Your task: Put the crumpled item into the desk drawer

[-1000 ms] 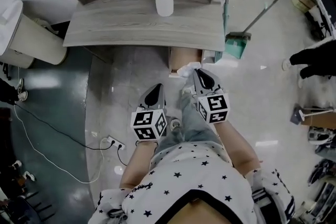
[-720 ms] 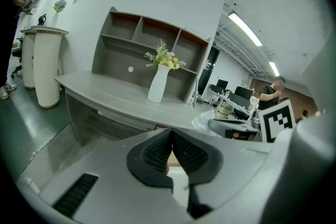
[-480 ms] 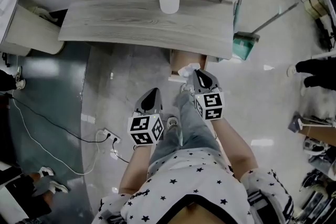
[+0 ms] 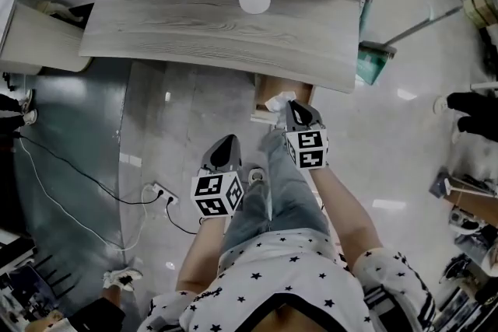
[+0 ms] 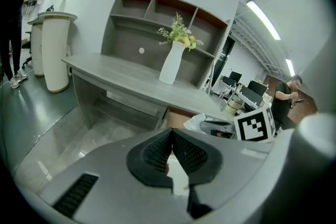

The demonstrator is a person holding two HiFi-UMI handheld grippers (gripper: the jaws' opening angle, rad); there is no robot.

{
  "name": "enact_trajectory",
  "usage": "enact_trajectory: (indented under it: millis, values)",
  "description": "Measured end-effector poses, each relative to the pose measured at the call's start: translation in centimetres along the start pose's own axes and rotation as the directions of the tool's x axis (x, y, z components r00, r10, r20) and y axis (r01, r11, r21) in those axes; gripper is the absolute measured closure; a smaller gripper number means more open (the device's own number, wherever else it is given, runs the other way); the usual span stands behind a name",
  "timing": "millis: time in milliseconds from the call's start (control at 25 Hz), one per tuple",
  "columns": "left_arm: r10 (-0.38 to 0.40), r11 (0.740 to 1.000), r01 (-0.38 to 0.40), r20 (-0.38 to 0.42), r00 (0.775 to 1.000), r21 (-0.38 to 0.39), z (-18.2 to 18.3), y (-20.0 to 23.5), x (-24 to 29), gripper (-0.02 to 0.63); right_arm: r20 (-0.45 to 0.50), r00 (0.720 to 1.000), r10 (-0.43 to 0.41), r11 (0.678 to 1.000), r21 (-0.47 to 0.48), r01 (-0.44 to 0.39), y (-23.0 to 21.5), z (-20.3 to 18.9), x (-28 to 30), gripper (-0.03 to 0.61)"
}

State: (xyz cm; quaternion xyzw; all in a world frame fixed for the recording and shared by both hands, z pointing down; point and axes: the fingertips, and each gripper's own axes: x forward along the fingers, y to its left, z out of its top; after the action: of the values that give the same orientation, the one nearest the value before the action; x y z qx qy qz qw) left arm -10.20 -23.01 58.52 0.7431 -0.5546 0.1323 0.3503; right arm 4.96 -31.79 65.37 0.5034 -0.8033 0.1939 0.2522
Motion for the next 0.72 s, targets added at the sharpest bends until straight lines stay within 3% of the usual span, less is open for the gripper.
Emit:
enact_trajectory:
  millis: [720]
  values:
    - [-0.002, 1.0, 0.0, -0.088, 0.996, -0.017, -2.5, 0.0, 3.3, 0.602, -0.214, 0.976, -0.033, 0.999, -0.022, 0.029, -2.4, -6.6, 8.0, 0.571]
